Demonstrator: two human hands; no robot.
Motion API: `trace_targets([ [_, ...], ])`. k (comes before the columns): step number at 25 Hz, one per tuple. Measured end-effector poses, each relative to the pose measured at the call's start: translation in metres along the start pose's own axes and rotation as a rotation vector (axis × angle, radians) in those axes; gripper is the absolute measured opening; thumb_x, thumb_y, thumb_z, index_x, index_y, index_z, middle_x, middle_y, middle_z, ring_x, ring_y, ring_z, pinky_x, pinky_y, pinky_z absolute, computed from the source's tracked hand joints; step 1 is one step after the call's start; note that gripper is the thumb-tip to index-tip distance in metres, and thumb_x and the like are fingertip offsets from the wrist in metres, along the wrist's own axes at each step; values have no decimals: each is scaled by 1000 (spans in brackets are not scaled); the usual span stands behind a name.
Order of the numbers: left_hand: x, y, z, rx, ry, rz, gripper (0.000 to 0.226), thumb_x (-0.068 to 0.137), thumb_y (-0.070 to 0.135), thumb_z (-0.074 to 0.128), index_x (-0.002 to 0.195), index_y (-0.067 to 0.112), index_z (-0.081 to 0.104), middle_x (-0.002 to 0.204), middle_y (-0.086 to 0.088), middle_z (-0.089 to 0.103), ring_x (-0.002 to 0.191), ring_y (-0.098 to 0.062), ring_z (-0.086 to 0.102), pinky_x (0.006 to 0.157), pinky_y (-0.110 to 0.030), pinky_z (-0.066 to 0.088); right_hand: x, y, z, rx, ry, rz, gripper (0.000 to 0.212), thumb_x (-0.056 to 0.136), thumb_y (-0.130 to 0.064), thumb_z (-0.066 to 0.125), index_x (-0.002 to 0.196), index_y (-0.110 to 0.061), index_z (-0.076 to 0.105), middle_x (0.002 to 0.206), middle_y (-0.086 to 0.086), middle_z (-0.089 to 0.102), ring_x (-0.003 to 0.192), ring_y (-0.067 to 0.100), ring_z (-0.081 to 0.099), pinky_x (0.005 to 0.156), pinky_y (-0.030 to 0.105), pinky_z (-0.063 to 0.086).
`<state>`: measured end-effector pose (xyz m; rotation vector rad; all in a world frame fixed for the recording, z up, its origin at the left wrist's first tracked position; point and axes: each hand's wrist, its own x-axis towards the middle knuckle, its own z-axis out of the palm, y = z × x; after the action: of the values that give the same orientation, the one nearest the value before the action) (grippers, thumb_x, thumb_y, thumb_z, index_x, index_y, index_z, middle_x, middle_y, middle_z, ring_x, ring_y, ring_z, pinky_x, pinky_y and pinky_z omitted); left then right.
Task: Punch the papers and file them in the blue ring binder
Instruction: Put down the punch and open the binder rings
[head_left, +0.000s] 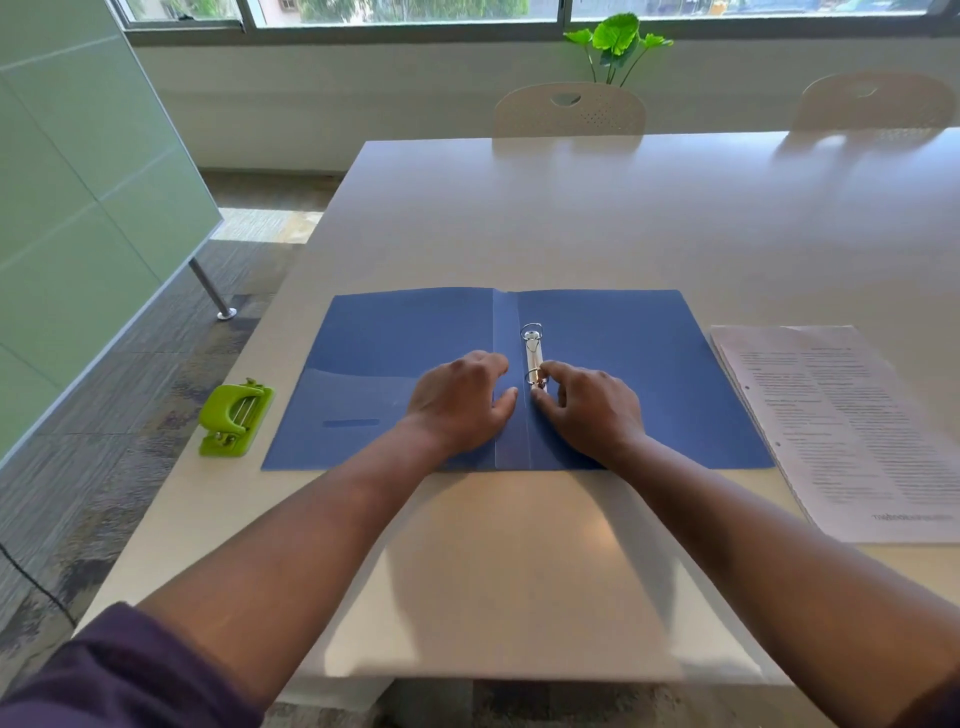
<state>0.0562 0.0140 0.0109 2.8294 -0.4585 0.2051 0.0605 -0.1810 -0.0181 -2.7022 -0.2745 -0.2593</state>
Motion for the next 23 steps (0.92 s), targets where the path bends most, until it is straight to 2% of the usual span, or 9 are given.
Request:
trace_targets([
  [2, 5, 0, 5, -50, -5, 28, 45, 95, 48, 58, 125, 15, 62, 128, -2, 65, 111, -29, 64, 90, -42, 53, -14, -5, -2, 7, 2, -18, 33, 100, -51, 48, 124, -34, 62, 81, -7, 64, 78, 23, 67, 66, 36, 54],
  [4, 5, -2, 12, -81, 16, 66, 56, 93, 56, 59, 131, 16, 61, 136, -2, 60, 122, -28, 58, 100, -41, 49, -27, -10, -3, 7, 3, -35, 36, 100, -49, 49, 129, -33, 61, 93, -4, 72, 82, 23, 68, 64, 32, 48],
  [8, -6, -4, 25, -57, -33, 37, 82, 86, 79, 40, 142, 22, 55, 159, -4, 43, 150, -24, 33, 121, -45, 27, -50, -18, -7, 3, 30, -29, 35, 99, -45, 51, 129, -31, 62, 102, -3, 75, 86, 24, 70, 61, 30, 41],
  [11, -11, 0, 25, -39, -103, 24, 91, 81, 86, 29, 144, 25, 53, 161, -2, 41, 153, -22, 28, 122, -44, 21, -60, -19, -10, 26, 23, -4, 34, 98, -43, 50, 129, -33, 62, 99, -4, 75, 85, 24, 70, 61, 31, 43],
  [15, -26, 3, 26, -47, -116, 29, 84, 87, 81, 40, 151, 27, 46, 165, 2, 35, 155, -18, 23, 123, -42, 19, -70, -20, -15, 50, -5, 18, 35, 97, -39, 53, 129, -33, 64, 94, -3, 75, 82, 25, 69, 63, 33, 48],
  [18, -35, 5, 28, -43, -112, 23, 86, 84, 81, 38, 153, 29, 43, 165, 3, 34, 155, -16, 22, 125, -41, 19, -74, -19, -19, 61, 1, 10, 29, 96, -39, 55, 121, -34, 68, 86, -6, 70, 75, 22, 65, 58, 30, 39],
  [21, -37, 6, 28, -43, -110, 19, 86, 83, 79, 35, 152, 29, 44, 165, 3, 35, 155, -16, 23, 125, -41, 20, -72, -17, -21, 74, -2, 5, 26, 96, -42, 57, 113, -31, 73, 81, -10, 59, 68, 19, 59, 56, 29, 39],
  [23, -39, 7, 28, -45, -110, 16, 85, 83, 78, 34, 152, 29, 45, 165, 3, 36, 155, -17, 24, 124, -42, 21, -67, -16, -19, 38, 16, 7, 25, 95, -45, 58, 100, -27, 74, 85, -9, 58, 69, 20, 59, 56, 28, 40],
])
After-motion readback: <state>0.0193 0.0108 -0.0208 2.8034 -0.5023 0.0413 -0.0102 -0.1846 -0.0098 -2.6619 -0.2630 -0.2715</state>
